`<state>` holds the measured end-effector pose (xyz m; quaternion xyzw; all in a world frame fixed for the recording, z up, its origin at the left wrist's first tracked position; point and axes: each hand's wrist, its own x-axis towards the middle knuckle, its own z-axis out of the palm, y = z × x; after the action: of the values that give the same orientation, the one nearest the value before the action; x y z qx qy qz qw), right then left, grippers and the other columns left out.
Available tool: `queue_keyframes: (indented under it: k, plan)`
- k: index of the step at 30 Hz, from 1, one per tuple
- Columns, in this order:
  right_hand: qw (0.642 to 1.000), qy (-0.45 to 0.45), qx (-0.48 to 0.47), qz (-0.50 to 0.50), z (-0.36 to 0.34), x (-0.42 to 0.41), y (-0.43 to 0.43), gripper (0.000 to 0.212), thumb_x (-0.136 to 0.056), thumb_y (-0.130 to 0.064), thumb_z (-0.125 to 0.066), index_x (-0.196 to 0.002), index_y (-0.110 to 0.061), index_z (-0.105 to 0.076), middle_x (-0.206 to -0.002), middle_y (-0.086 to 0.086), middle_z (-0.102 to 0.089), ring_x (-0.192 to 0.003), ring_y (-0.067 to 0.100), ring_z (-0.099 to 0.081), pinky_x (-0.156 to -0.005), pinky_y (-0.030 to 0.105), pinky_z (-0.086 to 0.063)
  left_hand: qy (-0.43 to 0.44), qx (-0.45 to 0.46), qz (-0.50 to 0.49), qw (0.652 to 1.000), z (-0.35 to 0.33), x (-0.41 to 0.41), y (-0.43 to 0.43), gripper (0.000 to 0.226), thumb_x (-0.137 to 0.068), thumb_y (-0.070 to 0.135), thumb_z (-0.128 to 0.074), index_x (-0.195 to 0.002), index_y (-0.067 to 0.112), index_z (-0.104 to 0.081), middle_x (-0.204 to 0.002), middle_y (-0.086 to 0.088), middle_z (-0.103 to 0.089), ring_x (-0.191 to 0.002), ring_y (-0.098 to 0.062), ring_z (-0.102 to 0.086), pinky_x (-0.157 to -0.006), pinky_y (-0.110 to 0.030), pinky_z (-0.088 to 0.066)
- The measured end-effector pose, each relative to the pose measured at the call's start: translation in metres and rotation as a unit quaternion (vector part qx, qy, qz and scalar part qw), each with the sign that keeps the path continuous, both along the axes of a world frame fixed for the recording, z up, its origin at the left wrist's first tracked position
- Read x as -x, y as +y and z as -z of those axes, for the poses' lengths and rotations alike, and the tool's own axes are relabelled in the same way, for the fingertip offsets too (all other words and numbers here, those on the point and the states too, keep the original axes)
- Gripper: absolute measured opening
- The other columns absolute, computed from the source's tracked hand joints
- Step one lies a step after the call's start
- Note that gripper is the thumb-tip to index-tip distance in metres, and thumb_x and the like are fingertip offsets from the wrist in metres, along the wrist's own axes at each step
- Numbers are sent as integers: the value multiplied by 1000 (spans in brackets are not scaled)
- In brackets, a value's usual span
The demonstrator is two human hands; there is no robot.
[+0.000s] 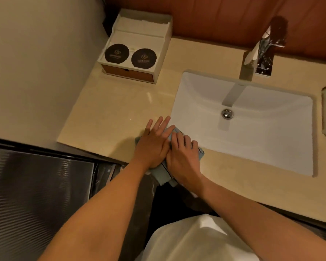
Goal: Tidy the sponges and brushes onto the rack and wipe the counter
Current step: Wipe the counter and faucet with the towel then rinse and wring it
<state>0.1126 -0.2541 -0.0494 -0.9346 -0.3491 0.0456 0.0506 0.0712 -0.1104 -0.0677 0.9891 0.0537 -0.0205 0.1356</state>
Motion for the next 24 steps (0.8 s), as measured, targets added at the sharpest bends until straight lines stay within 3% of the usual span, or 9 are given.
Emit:
queue_keyframes:
  k: [7, 12, 15, 19, 21, 24]
  plan:
    - [994, -20, 75, -82, -13, -11, -7, 55, -103, -37, -35, -142, 0, -48, -126, 17, -58, -99, 34, -50, -82, 43, -39, -64, -1, 0, 998, 5, 4, 1, 51, -107, 26, -27, -155, 11, -39, -168, -10, -19, -156, -26, -14, -123, -54, -17]
    - [988, 4, 95, -124, -23, -14, -17, 59, -102, -40, -34, -144, 1, -45, -127, 18, -56, -103, 33, -50, -88, 43, -45, -33, 4, 9, 999, 10, 7, 1, 53, -110, 32, -21, -158, 14, -32, -168, -10, -16, -157, -26, -11, -124, -50, -17]
    - [985, 18, 79, -154, -26, -18, -28, 58, -99, -37, -37, -143, 0, -47, -126, 18, -58, -104, 33, -51, -93, 42, -46, -55, 45, -36, 997, 8, 12, -10, 48, -110, 27, -32, -156, 13, -38, -165, -11, -26, -155, -29, -19, -124, -51, -19]
    - [982, 17, 14, -189, -30, -29, -39, 46, -95, -32, -39, -127, -5, -59, -107, 14, -61, -90, 31, -52, -81, 40, -43, -68, 79, -95, 990, 4, 29, -41, 51, -103, 22, -41, -152, 6, -42, -162, -16, -32, -152, -34, -25, -123, -53, -20]
    - [978, -6, 8, -210, -27, -34, -41, 42, -95, -33, -42, -122, -6, -60, -109, 14, -61, -94, 33, -51, -88, 43, -41, -13, 55, -130, 990, 0, 33, -59, 59, -103, 29, -35, -157, 8, -31, -167, -15, -20, -155, -32, -15, -125, -52, -14]
    - [974, -7, 2, -228, -13, -33, -50, 51, -102, -35, -41, -140, -2, -53, -140, 17, -55, -128, 36, -49, -114, 51, -30, 21, 38, -186, 982, -2, 33, -76, 63, -104, 37, -24, -161, 11, -18, -170, -11, -4, -157, -28, 2, -126, -50, -1]
